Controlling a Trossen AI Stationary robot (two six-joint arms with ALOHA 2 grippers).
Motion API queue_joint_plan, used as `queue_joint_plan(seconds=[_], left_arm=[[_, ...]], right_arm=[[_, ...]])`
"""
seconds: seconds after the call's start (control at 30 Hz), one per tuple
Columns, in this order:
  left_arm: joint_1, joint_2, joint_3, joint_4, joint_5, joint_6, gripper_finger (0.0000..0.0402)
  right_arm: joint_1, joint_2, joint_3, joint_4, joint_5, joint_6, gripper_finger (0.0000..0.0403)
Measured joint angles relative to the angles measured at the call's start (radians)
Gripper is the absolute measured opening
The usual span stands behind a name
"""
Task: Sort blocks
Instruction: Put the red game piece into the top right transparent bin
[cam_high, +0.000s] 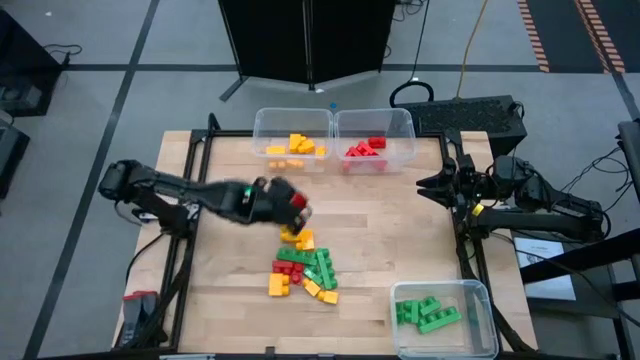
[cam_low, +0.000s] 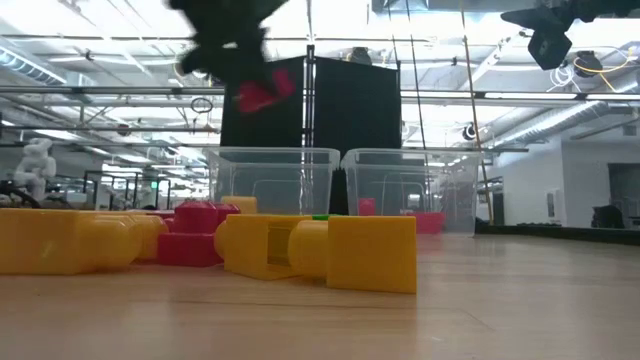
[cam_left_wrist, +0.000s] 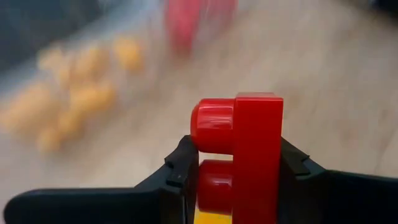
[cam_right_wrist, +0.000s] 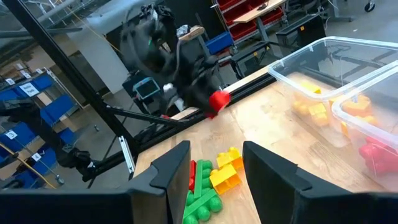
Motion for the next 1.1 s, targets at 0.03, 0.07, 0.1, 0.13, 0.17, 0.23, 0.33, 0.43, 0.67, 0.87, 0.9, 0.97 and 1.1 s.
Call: queue_joint_plan(seconds=[0.03,0.07,0.1,0.13,0.17,0.23,0.33,0.43,0.67,0.87,0.9,0.97,1.1], left_arm=[[0.033,0.0,0.002,0.075,-0.001,0.06,0.0104],[0.065,0.0,0.002,0.147,-0.001,0.116,0.0104],[0.097,0.0,0.002,0.215,-0.001,0.166,0.0104],[0.126,0.001,0.002,0.284,-0.002,0.211,0.0104],[0.157,0.001,0.002,0.353,-0.002,0.253,0.0103],[0.212,0.007,0.003,0.486,-0.004,0.315,0.0102],[0.272,0.036,0.003,0.678,-0.004,0.412,0.0102],[0.302,0.081,0.004,0.874,0.018,0.516,0.0102],[0.34,0.232,0.024,1.081,0.02,0.612,0.0102],[0.357,0.391,0.163,1.084,0.018,0.634,0.0109],[0.359,0.415,0.19,1.084,0.018,0.635,0.0109],[0.363,0.462,0.242,1.086,0.022,0.641,0.011],[0.376,0.538,0.304,1.073,0.026,0.638,0.0111]], right_arm=[[0.0,0.0,0.0,0.002,0.001,0.0,0.0144],[0.0,0.0,0.0,0.006,0.002,0.0,0.0144],[0.0,0.0,0.0,0.008,0.003,0.003,0.0144],[0.0,0.0,0.0,0.007,0.003,0.008,0.0144],[0.0,0.0,0.0,0.007,0.003,0.01,0.0144],[0.0,0.0,0.0,0.007,0.003,0.012,0.0144],[0.0,0.0,0.0,0.007,0.003,0.019,0.0144],[0.0,0.0,0.0,0.006,0.002,0.031,0.0144],[0.0,0.0,0.0,0.006,0.002,0.032,0.0144],[0.0,0.0,0.0,0.006,0.002,0.038,0.0144],[0.0,0.0,0.0,0.005,0.002,0.042,0.0144],[0.0,0.0,0.0,0.005,0.002,0.054,0.0144],[0.0,0.0,0.0,0.005,0.001,0.062,0.0144]])
